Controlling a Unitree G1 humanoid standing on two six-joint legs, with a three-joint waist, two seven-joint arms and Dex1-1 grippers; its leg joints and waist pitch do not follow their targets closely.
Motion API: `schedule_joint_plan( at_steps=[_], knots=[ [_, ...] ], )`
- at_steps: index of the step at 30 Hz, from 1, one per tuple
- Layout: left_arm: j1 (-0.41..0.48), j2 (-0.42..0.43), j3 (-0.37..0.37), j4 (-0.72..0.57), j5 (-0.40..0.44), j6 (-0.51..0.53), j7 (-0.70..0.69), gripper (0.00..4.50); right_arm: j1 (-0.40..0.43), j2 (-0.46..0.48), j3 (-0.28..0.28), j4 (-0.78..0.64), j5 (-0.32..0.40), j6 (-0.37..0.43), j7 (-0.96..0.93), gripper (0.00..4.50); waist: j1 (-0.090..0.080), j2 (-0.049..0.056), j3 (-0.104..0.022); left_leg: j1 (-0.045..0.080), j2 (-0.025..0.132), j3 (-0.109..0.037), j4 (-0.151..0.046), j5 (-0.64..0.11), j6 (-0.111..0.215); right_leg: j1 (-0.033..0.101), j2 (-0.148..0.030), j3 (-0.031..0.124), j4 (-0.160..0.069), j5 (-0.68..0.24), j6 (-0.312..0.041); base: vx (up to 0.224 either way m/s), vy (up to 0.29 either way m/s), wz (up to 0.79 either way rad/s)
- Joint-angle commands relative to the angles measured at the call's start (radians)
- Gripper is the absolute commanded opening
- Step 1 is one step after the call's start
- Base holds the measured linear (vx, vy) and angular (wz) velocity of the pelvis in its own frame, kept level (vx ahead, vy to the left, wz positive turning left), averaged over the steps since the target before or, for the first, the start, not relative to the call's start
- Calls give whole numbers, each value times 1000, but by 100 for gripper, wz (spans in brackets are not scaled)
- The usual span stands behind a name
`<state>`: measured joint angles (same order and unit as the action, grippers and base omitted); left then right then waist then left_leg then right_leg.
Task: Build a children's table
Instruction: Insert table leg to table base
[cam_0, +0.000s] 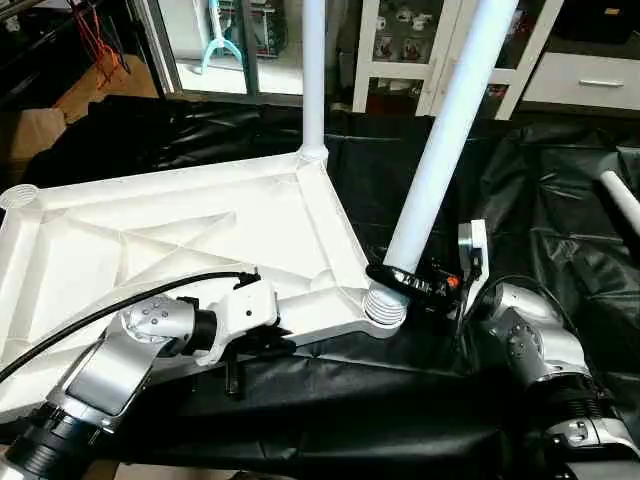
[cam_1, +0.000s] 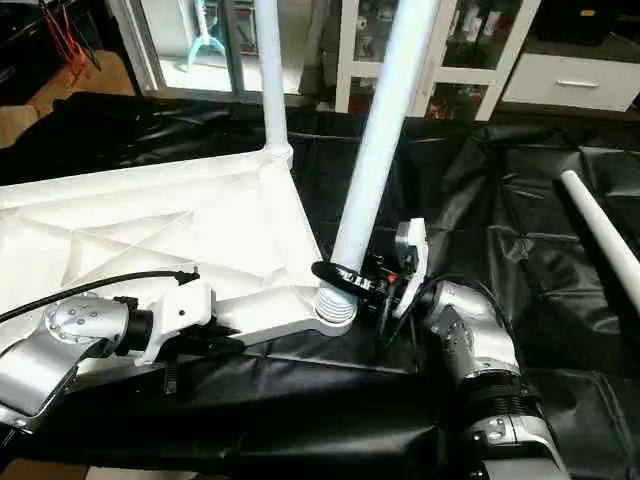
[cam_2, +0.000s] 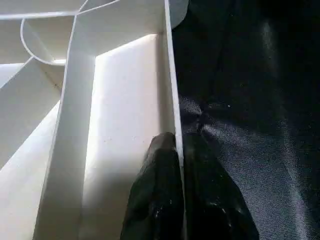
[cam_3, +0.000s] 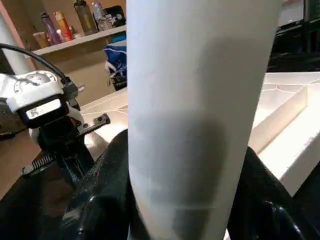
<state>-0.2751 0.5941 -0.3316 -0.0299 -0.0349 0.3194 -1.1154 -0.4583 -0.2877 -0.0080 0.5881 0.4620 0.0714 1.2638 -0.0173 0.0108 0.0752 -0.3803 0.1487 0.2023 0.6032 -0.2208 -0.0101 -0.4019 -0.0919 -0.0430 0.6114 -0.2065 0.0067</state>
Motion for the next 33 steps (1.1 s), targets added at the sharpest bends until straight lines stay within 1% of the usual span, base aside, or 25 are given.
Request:
schedule_joint_plan(
  at_steps=[1, 3, 4, 5, 6, 7, 8, 10, 11, 12, 13, 14, 15, 17, 18, 22, 24, 26, 27, 29, 30, 31, 32, 33],
  knots=[
    [27, -15, -74, 20, -8, -18, -47, 0, 33, -12, 54, 43, -89, -65, 0, 186, -3, -19, -29, 15, 89, -34, -90, -169, 94, 23, -67, 53, -84, -254, -288, 0, 0, 0],
    [27, -15, -73, 20, -6, -20, -44, 0, 43, -22, 73, 47, -126, -131, 5, 186, -4, -20, -27, 13, 89, -35, -92, -190, 83, 22, -67, 52, -87, -291, -277, 0, 0, 0],
    [27, -15, -73, 21, -4, -21, -43, 0, 53, -29, 88, 45, -147, -164, 19, 186, -4, -20, -27, 16, 91, -36, -94, -204, 75, 21, -67, 53, -89, -309, -271, 0, 0, 0],
    [27, -15, -74, 21, -4, -21, -42, 0, 59, -31, 93, 43, -154, -175, 24, 186, -3, -20, -25, 18, 92, -36, -96, -222, 67, 19, -67, 54, -92, -327, -266, 0, 0, 0],
    [27, -16, -74, 21, -2, -22, -41, 0, 67, -32, 97, 40, -159, -185, 26, 186, -4, -22, -24, 19, 92, -37, -98, -243, 60, 19, -68, 56, -94, -349, -262, 0, 0, 0],
    [28, -17, -74, 21, -1, -21, -39, 0, 77, -36, 104, 36, -168, -200, 33, 186, -3, -21, -23, 20, 92, -38, -99, -251, 56, 19, -68, 56, -95, -358, -260, 0, 0, 0],
    [29, -18, -75, 19, 1, -21, -36, 0, 97, -44, 119, 32, -185, -225, 43, 186, -3, -21, -27, 23, 92, -38, -98, -252, 52, 20, -67, 57, -95, -351, -260, 0, 0, 0],
    [31, -20, -76, 18, 3, -21, -33, 0, 112, -47, 124, 35, -189, -236, 51, 186, -1, -23, -26, 26, 92, -35, -99, -241, 58, 20, -65, 58, -94, -318, -266, 0, 0, 0],
    [32, -19, -76, 17, 3, -21, -33, 0, 119, -43, 117, 38, -182, -232, 45, 186, 0, -22, -24, 27, 93, -34, -100, -240, 60, 20, -65, 58, -94, -310, -270, 0, 0, 0],
    [32, -19, -76, 16, 4, -21, -32, 0, 122, -41, 112, 40, -176, -228, 41, 186, -1, -23, -25, 25, 92, -35, -100, -239, 62, 24, -66, 58, -93, -305, -273, 0, 0, 0],
    [32, -18, -74, 16, 3, -22, -32, 0, 130, -33, 92, 46, -157, -211, 25, 186, -1, -21, -24, 24, 93, -37, -102, -243, 61, 25, -66, 58, -93, -312, -273, 0, 0, 0],
    [32, -17, -73, 17, 3, -22, -32, 0, 135, -30, 81, 51, -147, -201, 18, 186, -1, -22, -26, 27, 93, -37, -102, -248, 59, 25, -66, 58, -94, -318, -272, 0, 0, 0],
    [31, -17, -72, 17, 4, -23, -33, 0, 137, -29, 78, 54, -143, -197, 14, 186, -1, -21, -26, 28, 93, -37, -102, -248, 58, 25, -66, 59, -94, -314, -273, 0, 0, 0],
    [31, -17, -68, 19, 3, -25, -34, 0, 148, -30, 70, 67, -132, -179, 7, 186, -1, -18, -26, 25, 93, -38, -103, -249, 56, 27, -66, 58, -93, -309, -274, 0, 0, 0],
    [30, -17, -68, 20, 3, -25, -35, 0, 152, -33, 71, 73, -131, -171, 11, 186, -2, -20, -27, 25, 92, -38, -103, -248, 57, 27, -65, 58, -93, -306, -274, 0, 0, 0],
    [26, -16, -68, 22, 0, -26, -39, 0, 166, -58, 90, 94, -140, -164, 44, 186, -1, -18, -27, 26, 92, -37, -104, -258, 55, 26, -65, 59, -96, -314, -270, 0, 0, 0],
    [26, -17, -68, 22, -5, -32, -43, 0, 174, -82, 110, 96, -156, -173, 81, 186, 1, -16, -27, 28, 93, -38, -106, -258, 54, 25, -63, 58, -95, -299, -269, 0, 0, 0],
    [29, -18, -63, 16, -17, -39, -50, 0, 180, -107, 131, 95, -175, -177, 127, 186, 2, -17, -30, 30, 93, -37, -106, -254, 54, 27, -62, 57, -94, -275, -272, 0, 0, 0],
    [31, -19, -62, 14, -22, -41, -52, 0, 182, -114, 137, 94, -181, -178, 140, 186, 3, -16, -31, 30, 93, -37, -105, -249, 57, 28, -61, 57, -93, -261, -274, 0, 0, 0],
    [31, -19, -62, 14, -22, -41, -52, 0, 182, -114, 137, 94, -181, -178, 140, 186, 5, -16, -34, 32, 93, -33, -105, -217, 74, 30, -60, 55, -91, -198, -284, 0, 0, 0],
    [31, -20, -59, 11, -28, -42, -56, 0, 181, -122, 142, 91, -181, -173, 155, 186, 6, -19, -34, 29, 92, -33, -106, -211, 80, 34, -60, 55, -91, -192, -286, 0, 0, 0],
    [31, -20, -59, 10, -29, -42, -56, 0, 181, -124, 143, 91, -182, -173, 157, 186, 7, -18, -35, 28, 93, -35, -106, -205, 82, 37, -62, 54, -89, -188, -287, 0, 0, 0],
    [29, -21, -55, 3, -41, -41, -66, 0, 180, -144, 155, 87, -187, -179, 190, 186, 8, -20, -35, 29, 94, -35, -106, -195, 89, 38, -62, 53, -90, -183, -290, 0, 0, 0],
    [28, -21, -54, 2, -43, -41, -67, 0, 179, -146, 155, 86, -188, -181, 193, 186, 9, -19, -34, 30, 94, -35, -106, -198, 91, 38, -63, 53, -91, -191, -290, 0, 0, 0]
  ],
)
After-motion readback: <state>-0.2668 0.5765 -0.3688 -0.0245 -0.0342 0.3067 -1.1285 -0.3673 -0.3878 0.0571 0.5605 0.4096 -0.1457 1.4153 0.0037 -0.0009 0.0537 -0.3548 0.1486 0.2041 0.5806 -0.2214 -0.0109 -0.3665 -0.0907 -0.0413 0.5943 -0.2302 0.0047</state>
